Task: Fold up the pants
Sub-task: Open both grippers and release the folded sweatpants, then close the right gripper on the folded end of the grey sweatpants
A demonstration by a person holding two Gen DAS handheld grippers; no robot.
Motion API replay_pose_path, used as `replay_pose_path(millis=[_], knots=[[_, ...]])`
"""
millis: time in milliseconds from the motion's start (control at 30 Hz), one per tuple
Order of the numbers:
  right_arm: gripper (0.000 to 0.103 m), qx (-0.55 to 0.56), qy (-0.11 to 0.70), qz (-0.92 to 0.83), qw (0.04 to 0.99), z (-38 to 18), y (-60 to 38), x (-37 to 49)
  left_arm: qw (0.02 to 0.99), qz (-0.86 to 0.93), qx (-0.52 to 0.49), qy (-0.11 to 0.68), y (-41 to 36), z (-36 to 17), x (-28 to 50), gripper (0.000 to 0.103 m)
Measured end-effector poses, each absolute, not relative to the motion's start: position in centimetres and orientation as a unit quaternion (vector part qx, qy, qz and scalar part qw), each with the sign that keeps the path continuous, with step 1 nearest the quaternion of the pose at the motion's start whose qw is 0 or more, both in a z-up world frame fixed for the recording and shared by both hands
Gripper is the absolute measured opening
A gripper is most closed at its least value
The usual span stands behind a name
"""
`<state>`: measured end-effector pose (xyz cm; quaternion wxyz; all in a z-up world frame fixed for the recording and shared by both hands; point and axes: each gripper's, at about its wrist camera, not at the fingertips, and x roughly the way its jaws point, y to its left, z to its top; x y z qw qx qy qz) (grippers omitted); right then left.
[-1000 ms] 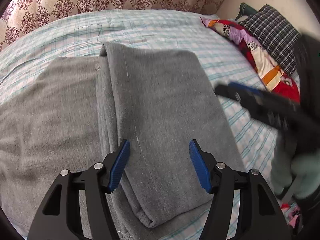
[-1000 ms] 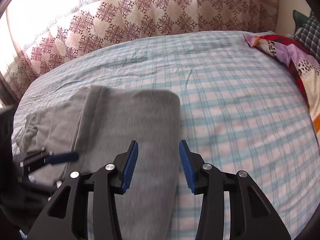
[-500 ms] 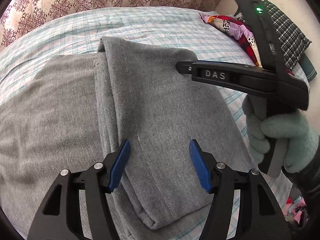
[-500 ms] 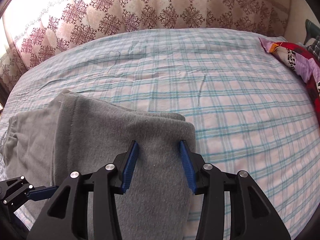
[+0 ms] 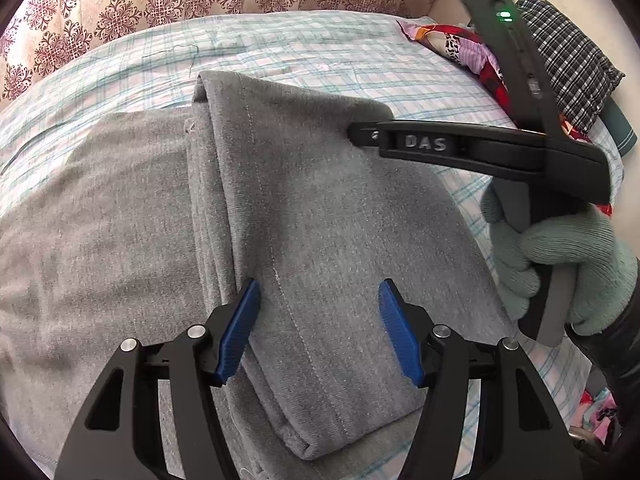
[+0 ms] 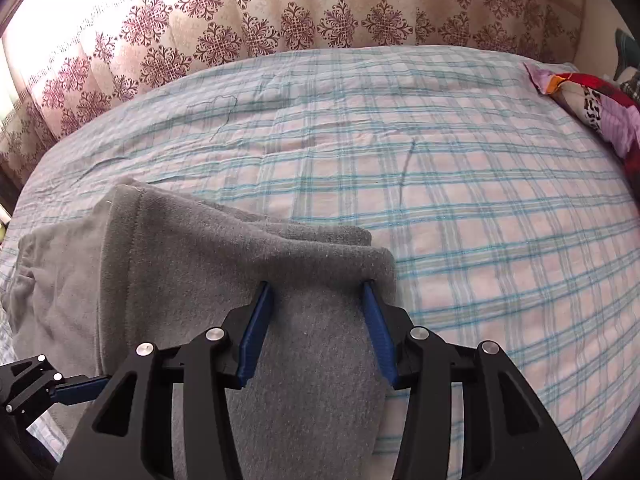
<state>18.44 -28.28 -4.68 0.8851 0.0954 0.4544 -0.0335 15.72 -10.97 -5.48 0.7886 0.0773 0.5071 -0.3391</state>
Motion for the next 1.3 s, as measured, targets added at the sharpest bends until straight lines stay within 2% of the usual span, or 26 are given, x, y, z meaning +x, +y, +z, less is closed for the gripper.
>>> replay_pose_path(millis=[233, 667, 933, 1033, 1300], knots=[[0.047, 0.159, 0.443, -0.041, 0.881, -3.8, -30.9, 14.1, 0.781, -0.338, 0.073, 0.520, -11.7, -5.0, 16.2, 0.071], [0.050, 0.321, 0.467, -0.018, 0.824, -6.8, -33.3, 4.4, 0.786, -0.338, 0.100, 0.507, -15.8, -2.5, 17.4, 0.072], [0.051, 0.315, 0.482, 0.017, 0.817, -8.0, -30.7, 3.5, 0.778, -0.349, 0.116, 0.509, -19.3, -1.5, 18.1, 0.079], [0.051, 0.324, 0.479, 0.020, 0.815, -8.3, -30.4, 3.2, 0.774, -0.347, 0.122, 0.516, -20.7, -1.8, 18.4, 0.086], [0.047, 0.328, 0.478, 0.047, 0.813, -8.6, -28.2, 2.3, 0.753, -0.332, 0.147, 0.549, -24.2, -4.1, 19.1, 0.086]])
